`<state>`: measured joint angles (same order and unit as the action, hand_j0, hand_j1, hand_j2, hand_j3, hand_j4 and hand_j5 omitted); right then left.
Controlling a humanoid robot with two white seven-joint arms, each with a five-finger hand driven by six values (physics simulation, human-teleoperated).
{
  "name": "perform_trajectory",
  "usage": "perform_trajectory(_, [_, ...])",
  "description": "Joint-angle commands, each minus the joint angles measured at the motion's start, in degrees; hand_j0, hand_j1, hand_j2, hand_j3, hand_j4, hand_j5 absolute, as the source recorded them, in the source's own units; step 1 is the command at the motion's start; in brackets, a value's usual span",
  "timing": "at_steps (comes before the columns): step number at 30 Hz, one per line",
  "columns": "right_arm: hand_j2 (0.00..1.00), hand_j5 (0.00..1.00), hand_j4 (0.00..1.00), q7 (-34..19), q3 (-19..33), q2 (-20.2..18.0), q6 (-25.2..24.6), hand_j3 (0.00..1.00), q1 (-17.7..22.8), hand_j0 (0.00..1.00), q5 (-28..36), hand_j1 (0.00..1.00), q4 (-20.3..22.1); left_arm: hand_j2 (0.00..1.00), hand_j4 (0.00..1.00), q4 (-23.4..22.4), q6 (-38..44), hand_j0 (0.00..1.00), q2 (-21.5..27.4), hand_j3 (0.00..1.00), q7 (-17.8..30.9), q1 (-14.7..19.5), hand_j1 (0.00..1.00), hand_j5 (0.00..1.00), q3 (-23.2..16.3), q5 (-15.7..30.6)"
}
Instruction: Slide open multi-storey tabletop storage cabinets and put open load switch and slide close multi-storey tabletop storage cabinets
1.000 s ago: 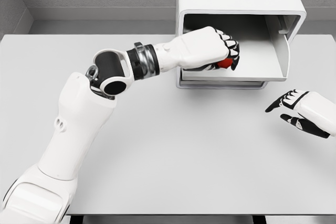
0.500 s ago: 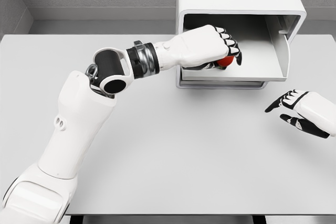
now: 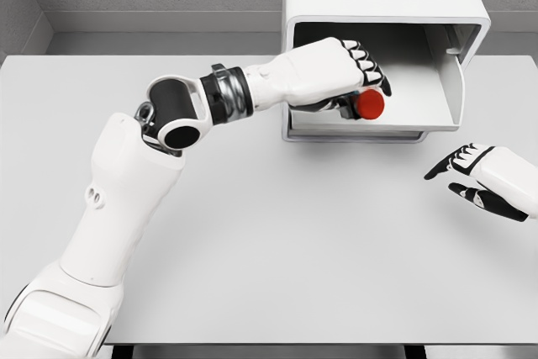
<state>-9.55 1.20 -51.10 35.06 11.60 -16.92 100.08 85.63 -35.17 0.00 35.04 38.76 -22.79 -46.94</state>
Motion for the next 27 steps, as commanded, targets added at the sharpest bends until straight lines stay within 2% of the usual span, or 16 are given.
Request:
perform_trajectory(1, [0.59, 0.59, 0.59, 0.06, 0.03, -0.05, -0.06, 0.59, 0.0, 0.59, 0.39, 0.59, 0.02, 0.75, 0.75, 0.06, 0.17, 0.75, 0.0, 0.75, -0.04, 0.0, 0.75, 0.75, 0.2, 0.27])
perform_trajectory(15, [0.59, 0.59, 0.59, -0.03, -0.06, -0.14, -0.06, 0.59, 0.0, 0.59, 0.39, 0.59, 0.9, 0.76, 0.76, -0.12, 0.17, 0.76, 0.0, 0.76, -0.04, 0.0, 0.76, 0.76, 0.38, 0.36])
perform_trajectory(19, [0.59, 0.59, 0.59, -0.03, -0.15, -0.14, -0.06, 0.59, 0.09, 0.59, 0.48, 0.59, 0.99, 0.84, 0.84, 0.5, 0.17, 0.84, 0.0, 0.84, -0.04, -0.18, 0.84, 0.84, 0.72, 0.71])
perform_trajectory(27, [0.59, 0.59, 0.59, 0.06, -0.24, -0.05, -0.06, 0.59, 0.0, 0.59, 0.57, 0.59, 1.08, 0.87, 0.87, 5.07, 0.17, 0.87, 0.0, 0.87, -0.04, -0.88, 0.87, 0.87, 0.99, 0.72])
